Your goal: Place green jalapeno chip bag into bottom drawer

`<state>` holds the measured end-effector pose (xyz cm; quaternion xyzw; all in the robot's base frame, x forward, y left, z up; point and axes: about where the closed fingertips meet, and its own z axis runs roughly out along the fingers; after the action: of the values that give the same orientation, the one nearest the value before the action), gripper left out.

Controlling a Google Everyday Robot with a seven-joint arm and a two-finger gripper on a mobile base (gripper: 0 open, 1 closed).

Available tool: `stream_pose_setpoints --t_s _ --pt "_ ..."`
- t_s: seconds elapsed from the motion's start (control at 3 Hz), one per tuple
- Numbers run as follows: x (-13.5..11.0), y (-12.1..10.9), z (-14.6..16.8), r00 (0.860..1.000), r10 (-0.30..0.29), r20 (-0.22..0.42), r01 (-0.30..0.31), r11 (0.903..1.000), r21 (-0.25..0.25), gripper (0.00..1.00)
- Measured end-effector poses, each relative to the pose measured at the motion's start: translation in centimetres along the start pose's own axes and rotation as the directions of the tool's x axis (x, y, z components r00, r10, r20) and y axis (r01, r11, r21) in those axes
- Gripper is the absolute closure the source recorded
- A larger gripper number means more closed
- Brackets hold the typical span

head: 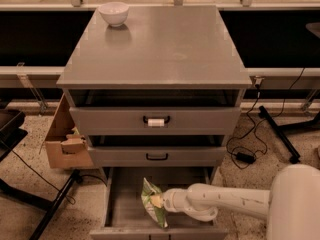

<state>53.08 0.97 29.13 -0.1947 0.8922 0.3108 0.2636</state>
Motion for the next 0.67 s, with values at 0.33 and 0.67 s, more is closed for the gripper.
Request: stream_pose_setpoints --t_s 0.33,0.67 --pt "-0.69 2.72 4.02 0.997 0.011 0.078 -0.009 0.9995 -0.031 1.00" --pt "-0.69 2.72 4.02 0.997 0.011 0.078 -0.009 0.9995 -0.031 1.00"
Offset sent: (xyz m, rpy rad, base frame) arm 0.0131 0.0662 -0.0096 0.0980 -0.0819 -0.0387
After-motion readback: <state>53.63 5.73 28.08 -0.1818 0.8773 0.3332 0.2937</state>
